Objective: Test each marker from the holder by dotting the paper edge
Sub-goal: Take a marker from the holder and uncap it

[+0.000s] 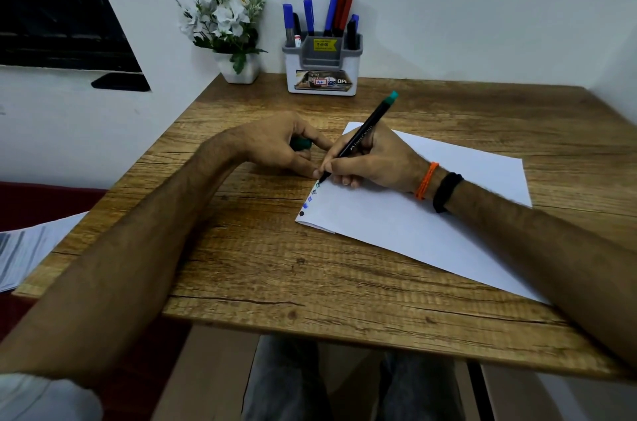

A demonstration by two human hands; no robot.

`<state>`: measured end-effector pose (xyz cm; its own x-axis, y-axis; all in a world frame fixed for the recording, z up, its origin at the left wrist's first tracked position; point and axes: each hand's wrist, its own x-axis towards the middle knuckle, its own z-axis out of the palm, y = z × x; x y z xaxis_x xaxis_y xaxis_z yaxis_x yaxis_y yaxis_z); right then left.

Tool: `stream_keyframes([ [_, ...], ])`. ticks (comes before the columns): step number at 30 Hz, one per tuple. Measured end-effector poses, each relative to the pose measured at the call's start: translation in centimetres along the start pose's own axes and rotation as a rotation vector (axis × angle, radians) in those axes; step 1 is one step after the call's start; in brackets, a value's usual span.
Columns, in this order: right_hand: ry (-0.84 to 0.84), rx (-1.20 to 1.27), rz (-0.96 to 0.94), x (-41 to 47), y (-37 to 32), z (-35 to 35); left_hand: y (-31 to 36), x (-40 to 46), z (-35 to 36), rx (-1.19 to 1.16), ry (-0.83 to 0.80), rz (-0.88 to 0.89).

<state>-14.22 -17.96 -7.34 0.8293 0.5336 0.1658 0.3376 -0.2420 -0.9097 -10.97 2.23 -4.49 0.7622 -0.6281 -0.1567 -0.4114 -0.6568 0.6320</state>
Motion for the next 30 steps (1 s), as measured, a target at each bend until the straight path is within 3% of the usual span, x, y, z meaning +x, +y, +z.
stream_keyframes([
  [10, 0.031, 0.023, 0.008, 0.1, 0.3, 0.1, 0.1, 0.0, 0.0, 0.034, 0.012, -0.003],
  [16, 0.140, 0.237, -0.010, 0.2, 0.0, -0.8, -0.1, -0.4, 0.0, -0.007, 0.066, 0.010],
  [22, 0.297, 0.261, -0.015, 0.3, -0.7, -2.3, -0.7, -0.5, -0.3, -0.124, 0.280, -0.057],
  [30, 0.329, 0.351, 0.042, -0.1, -1.1, -3.6, 0.0, -0.1, 0.7, -0.257, 0.417, 0.085],
])
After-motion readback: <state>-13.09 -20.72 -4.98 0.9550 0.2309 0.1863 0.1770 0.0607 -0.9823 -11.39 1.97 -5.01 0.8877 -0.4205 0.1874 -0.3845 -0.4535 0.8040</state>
